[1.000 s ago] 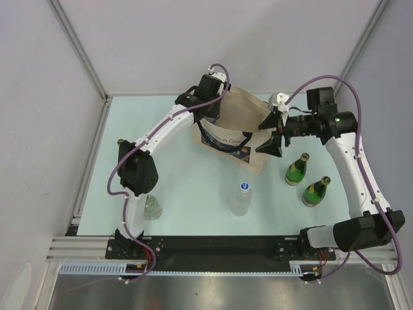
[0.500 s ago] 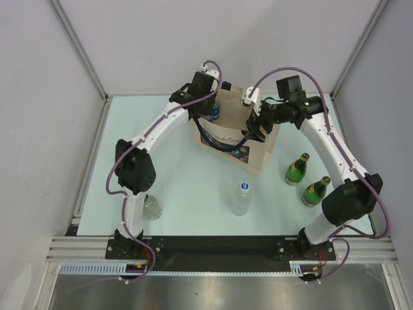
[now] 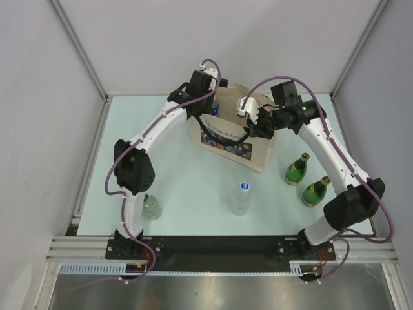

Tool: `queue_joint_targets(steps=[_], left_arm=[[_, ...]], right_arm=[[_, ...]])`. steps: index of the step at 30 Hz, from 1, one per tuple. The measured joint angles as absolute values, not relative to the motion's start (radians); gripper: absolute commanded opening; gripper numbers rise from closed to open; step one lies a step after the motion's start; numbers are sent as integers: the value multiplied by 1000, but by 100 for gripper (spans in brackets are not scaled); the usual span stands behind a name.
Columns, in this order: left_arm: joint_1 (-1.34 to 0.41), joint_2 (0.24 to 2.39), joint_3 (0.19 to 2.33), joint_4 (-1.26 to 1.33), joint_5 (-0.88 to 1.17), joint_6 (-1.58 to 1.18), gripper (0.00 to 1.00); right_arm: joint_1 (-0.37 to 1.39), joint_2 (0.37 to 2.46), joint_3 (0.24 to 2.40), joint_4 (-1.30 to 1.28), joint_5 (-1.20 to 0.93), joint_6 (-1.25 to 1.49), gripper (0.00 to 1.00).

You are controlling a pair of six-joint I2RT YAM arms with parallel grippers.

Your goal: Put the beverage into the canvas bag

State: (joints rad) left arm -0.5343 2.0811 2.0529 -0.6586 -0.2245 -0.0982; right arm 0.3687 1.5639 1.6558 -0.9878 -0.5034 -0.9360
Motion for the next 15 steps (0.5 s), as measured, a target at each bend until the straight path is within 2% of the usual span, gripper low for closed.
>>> queue_joint_targets(steps=[10, 13, 14, 15], left_arm=[[-535, 2018, 1942, -607, -229, -77, 0], [-535, 1975, 1856, -550, -220, -78, 2], [-535, 1960, 1830, -533, -218, -78, 6], [-535, 1946, 1805, -516, -216, -78, 7]], right_arm=[[370, 1468, 1539, -983, -573, -1025, 0], [362, 1467, 1501, -995, -575, -1041, 37], [358, 1467, 1497, -997, -577, -1039, 61], [352, 1466, 1497, -1005, -577, -1043, 67]])
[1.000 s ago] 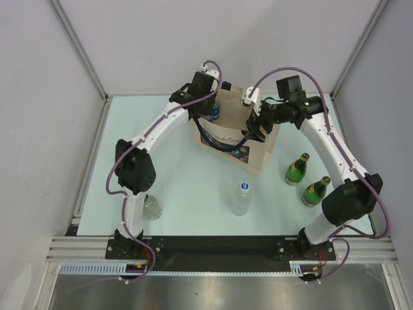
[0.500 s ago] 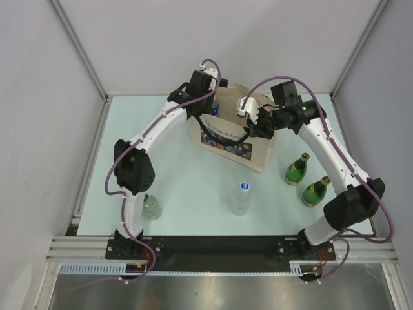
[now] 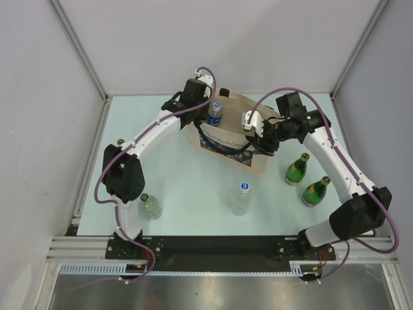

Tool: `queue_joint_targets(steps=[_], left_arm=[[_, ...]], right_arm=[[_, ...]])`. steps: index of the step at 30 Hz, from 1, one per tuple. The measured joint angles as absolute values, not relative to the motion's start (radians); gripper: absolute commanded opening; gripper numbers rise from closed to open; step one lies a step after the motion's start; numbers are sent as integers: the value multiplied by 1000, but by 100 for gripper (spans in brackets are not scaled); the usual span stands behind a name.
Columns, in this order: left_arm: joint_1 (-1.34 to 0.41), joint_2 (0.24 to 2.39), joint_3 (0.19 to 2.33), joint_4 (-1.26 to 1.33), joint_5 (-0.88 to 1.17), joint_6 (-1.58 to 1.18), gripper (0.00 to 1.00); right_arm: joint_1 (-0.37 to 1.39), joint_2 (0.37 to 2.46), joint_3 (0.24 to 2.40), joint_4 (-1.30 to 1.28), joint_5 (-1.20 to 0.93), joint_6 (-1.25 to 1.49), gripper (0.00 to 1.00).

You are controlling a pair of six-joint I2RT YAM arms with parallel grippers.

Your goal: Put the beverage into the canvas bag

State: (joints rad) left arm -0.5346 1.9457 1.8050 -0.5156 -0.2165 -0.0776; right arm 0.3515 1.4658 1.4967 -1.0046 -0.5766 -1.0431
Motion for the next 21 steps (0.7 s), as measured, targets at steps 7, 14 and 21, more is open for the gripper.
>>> queue_joint_targets(steps=[7, 14, 21], left_arm=[[-527, 1914, 1760, -486, -204, -79, 37], [-518, 1889, 1760, -499, -194, -80, 63], [-508, 1810, 1779, -495, -133, -78, 70]], right_arm=[[334, 1443, 1515, -1076, -629, -1002, 77], [359, 1443, 1581, -1098, -714, -930, 77], [358, 1448, 1632, -1077, -756, -854, 77]])
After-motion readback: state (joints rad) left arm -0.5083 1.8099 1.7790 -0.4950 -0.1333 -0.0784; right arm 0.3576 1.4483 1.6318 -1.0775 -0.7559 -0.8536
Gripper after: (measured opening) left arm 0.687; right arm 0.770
